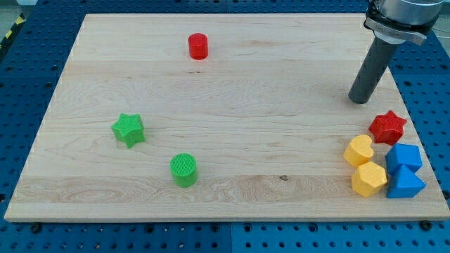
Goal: Move the red circle to the center
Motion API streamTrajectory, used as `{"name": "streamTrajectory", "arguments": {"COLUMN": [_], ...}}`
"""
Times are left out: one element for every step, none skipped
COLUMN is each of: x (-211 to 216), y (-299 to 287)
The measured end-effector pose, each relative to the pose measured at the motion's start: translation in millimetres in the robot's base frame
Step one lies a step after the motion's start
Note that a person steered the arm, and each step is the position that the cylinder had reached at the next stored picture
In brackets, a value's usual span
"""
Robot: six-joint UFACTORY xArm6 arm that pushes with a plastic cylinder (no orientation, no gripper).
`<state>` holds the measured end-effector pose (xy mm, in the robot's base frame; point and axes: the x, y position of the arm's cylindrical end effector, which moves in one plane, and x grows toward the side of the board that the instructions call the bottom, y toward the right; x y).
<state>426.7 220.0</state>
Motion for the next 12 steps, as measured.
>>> {"name": "streamTrajectory", "arguments": {"x": [-9,-46,-78,-87,-130,-142,-144,-144,-161,-176,-193,-208], "y": [-2,-31,-54,-57,-104,-127,-134,-139,-164,-166,-166,-166]}}
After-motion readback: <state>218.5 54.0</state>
